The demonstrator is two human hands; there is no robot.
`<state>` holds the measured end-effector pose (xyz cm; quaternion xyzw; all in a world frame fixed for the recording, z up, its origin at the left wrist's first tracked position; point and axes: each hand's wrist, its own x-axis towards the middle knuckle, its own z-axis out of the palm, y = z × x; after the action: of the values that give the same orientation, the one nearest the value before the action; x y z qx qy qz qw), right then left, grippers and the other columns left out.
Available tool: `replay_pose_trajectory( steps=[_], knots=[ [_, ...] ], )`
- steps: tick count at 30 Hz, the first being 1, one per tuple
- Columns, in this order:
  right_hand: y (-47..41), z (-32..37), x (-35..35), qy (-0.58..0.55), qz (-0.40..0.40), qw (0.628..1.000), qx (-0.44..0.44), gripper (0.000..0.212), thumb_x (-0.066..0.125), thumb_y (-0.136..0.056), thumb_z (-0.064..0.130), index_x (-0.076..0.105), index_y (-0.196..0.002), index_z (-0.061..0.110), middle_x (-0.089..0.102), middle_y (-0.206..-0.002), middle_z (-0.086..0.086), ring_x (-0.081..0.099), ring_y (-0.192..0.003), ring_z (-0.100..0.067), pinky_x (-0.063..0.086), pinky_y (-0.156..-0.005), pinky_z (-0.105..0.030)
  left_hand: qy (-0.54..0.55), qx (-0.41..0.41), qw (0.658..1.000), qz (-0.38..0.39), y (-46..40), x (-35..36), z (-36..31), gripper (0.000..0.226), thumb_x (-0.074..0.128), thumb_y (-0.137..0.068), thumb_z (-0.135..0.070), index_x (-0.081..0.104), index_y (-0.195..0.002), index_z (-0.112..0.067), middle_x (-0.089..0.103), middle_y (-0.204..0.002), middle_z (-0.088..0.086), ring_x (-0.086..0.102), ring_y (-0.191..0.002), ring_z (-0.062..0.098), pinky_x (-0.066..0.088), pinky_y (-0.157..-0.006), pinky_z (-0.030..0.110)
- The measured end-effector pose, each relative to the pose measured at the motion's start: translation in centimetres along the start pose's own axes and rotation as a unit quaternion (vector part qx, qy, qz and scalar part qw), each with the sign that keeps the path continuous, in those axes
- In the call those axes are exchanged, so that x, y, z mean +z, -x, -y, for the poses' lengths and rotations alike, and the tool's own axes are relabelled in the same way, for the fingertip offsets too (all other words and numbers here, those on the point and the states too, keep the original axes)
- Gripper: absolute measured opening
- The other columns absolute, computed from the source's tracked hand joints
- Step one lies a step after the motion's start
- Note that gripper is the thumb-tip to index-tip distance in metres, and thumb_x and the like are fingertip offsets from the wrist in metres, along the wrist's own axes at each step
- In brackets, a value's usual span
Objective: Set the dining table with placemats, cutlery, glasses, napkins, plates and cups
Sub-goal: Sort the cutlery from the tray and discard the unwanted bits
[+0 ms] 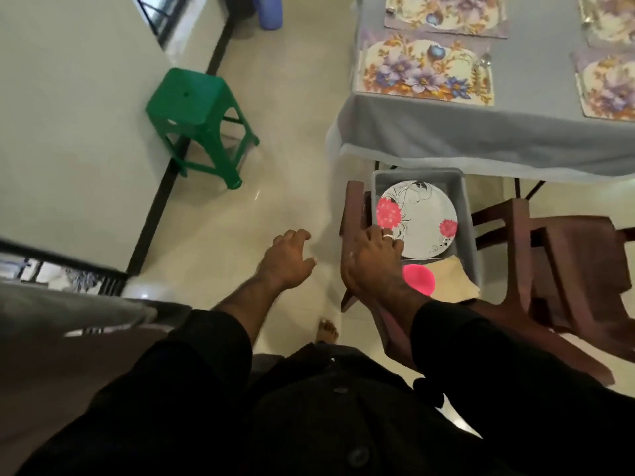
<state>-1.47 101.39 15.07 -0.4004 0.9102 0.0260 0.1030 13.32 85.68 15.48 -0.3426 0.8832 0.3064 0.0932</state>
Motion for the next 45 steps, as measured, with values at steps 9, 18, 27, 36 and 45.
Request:
replay_pose_trajectory(
  steps=[9,18,27,36,45],
  knots=[
    [-5.1,-2.0,-2.4,-0.041,0.014,0.976,0.212,0.044,0.048,-0.088,0.032,0.059,-0.127,0.015,0.056,-0.129,-0.016,0.050,-0.117,-0.039,0.039,-0.096,-0.053,-0.093,0.170,0.973,0.122,-13.3,-4.9,-4.0,0.058,0.069,-0.099,-0.041,0.049,-0.148,-0.018,0.053,-0.148,0.010,0.047,-0.136,0.034,0.047,-0.110,0.048],
    [-6.6,1.0,-0.9,-0.077,0.009,0.890,0.450,0.034,0.056,-0.084,0.028,0.066,-0.113,0.015,0.061,-0.120,-0.014,0.056,-0.112,-0.039,0.038,-0.094,-0.051,-0.143,0.331,0.910,0.207,-23.2,-7.2,-7.5,0.063,0.073,-0.096,-0.039,0.048,-0.150,-0.017,0.053,-0.149,0.012,0.044,-0.141,0.036,0.044,-0.115,0.050],
    [-8.0,-0.5,2.1,-0.169,0.046,0.811,0.558,0.051,0.063,-0.083,0.031,0.061,-0.131,0.015,0.058,-0.131,-0.014,0.055,-0.121,-0.039,0.042,-0.101,-0.055,-0.223,0.382,0.849,0.289,-29.1,-3.6,-12.4,0.063,0.069,-0.094,-0.042,0.047,-0.150,-0.023,0.053,-0.146,0.007,0.046,-0.138,0.034,0.048,-0.112,0.051],
    [-10.9,-7.5,5.4,-0.246,0.045,0.765,0.594,0.043,0.062,-0.080,0.027,0.065,-0.121,0.015,0.058,-0.120,-0.011,0.058,-0.110,-0.036,0.052,-0.091,-0.048,-0.290,0.383,0.816,0.322,-35.7,1.3,-17.2,0.063,0.071,-0.093,-0.042,0.048,-0.148,-0.025,0.057,-0.147,0.006,0.050,-0.135,0.033,0.048,-0.110,0.050],
    [-7.5,-11.1,13.3,-0.286,0.015,0.599,0.748,0.060,0.074,-0.075,0.026,0.061,-0.132,0.011,0.056,-0.127,-0.021,0.056,-0.114,-0.045,0.050,-0.093,-0.051,-0.351,0.402,0.703,0.470,-35.6,15.4,-20.3,0.063,0.073,-0.094,-0.047,0.053,-0.146,-0.018,0.063,-0.140,0.012,0.059,-0.129,0.033,0.051,-0.108,0.045]
  ],
)
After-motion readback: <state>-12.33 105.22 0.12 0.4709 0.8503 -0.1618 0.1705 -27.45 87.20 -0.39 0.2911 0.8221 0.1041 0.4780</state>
